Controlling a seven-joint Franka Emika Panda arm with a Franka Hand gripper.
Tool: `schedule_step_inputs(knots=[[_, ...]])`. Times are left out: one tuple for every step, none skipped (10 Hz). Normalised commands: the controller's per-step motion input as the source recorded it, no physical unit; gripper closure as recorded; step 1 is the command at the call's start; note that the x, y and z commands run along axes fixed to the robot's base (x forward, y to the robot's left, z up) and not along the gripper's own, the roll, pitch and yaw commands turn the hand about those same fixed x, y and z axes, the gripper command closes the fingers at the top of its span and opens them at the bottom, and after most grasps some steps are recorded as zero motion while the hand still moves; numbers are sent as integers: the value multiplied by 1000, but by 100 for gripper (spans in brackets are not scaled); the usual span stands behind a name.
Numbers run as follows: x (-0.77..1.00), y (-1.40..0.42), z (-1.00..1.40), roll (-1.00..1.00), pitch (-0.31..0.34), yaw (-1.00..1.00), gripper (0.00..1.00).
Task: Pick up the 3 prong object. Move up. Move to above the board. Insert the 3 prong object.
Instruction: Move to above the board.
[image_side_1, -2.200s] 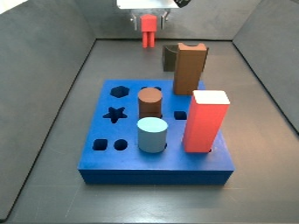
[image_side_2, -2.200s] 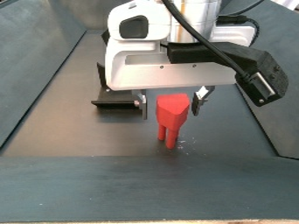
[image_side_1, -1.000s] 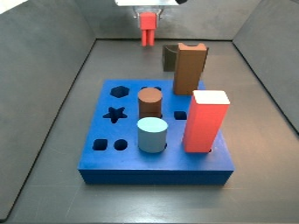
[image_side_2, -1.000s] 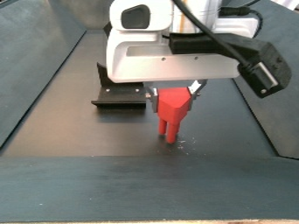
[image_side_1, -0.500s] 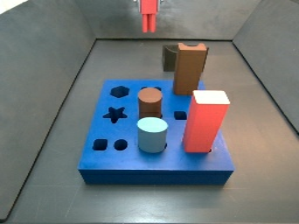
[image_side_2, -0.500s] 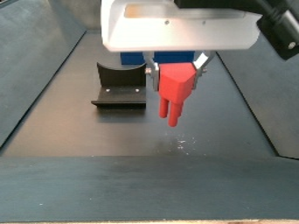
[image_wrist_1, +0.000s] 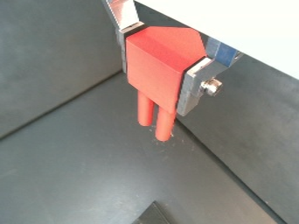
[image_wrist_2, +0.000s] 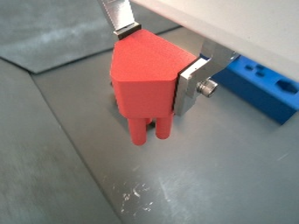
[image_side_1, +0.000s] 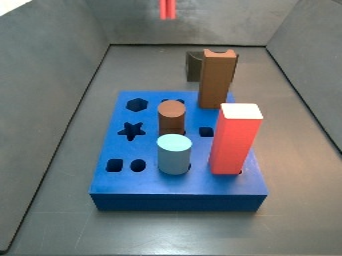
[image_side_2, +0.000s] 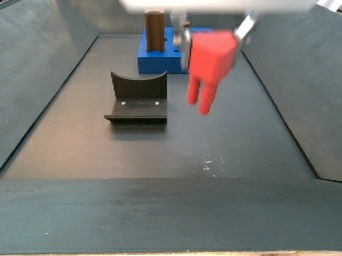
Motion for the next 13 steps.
schedule_step_inputs(knots=[[-66,-4,714,-179,-37,-16,100],[-37,7,511,-161,-18,-14,100],[-4,18,248,-144,16,-11,100],[23,-1000,219,434,460,-644,100],[26,-1000,208,454,443,-606,100],[21,-1000,217,433,352,-401,100],[22,-1000,215,234,196,-193,100],[23,-1000,213,139,128,-96,100],[21,-1000,220,83,76,-45,100],[21,-1000,221,68,58,-27,100],[23,-1000,221,47,40,-9,100],[23,-1000,224,29,41,-2,100],[25,-1000,232,6,43,0,100]])
